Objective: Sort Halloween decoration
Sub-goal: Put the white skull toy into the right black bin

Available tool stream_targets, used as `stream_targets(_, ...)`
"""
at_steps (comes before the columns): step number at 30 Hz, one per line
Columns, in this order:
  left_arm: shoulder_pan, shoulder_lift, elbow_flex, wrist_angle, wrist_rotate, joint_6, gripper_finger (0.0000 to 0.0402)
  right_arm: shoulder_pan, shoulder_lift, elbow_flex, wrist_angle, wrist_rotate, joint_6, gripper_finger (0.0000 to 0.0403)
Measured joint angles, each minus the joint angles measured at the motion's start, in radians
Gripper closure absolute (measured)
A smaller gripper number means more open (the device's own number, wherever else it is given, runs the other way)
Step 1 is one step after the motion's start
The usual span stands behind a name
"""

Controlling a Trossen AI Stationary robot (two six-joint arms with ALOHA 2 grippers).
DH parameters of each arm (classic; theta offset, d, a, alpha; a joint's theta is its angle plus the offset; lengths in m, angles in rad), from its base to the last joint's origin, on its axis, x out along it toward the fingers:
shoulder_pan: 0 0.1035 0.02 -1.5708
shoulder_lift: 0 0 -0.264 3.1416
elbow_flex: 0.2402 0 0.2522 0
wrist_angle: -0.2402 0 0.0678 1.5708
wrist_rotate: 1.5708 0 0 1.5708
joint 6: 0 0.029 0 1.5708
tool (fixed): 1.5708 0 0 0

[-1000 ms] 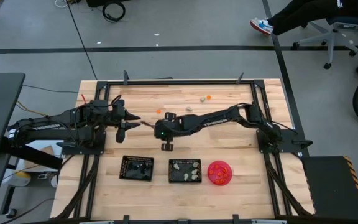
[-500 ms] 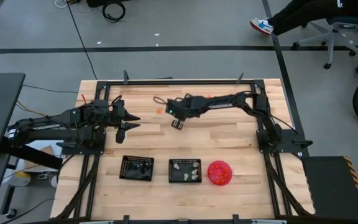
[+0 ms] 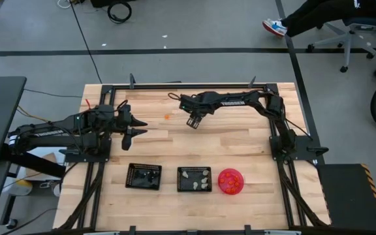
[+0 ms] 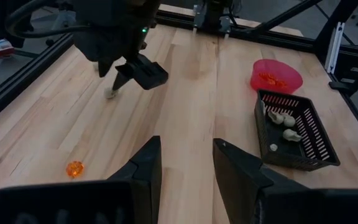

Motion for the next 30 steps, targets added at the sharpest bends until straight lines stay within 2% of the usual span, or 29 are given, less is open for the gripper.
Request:
stream_targets(5,0.000,0.000,0.000,0.000,0.000,0.000,0.0285,-0.034,0.000,0.000,-0.007,-0.045,-0.004,0.0204)
stream_targets(18,0.000,0.000,0.000,-0.001,0.000,0.000,0.0285,-0.079,0.000,-0.001,-0.002,-0.192,-0.025,0.0203)
stream_targets(30,0.000,0.000,0.000,0.000,0.000,0.000,0.0285,-0.103,-0.009,-0.159,0.184,-0.239,-0.020,0.0204)
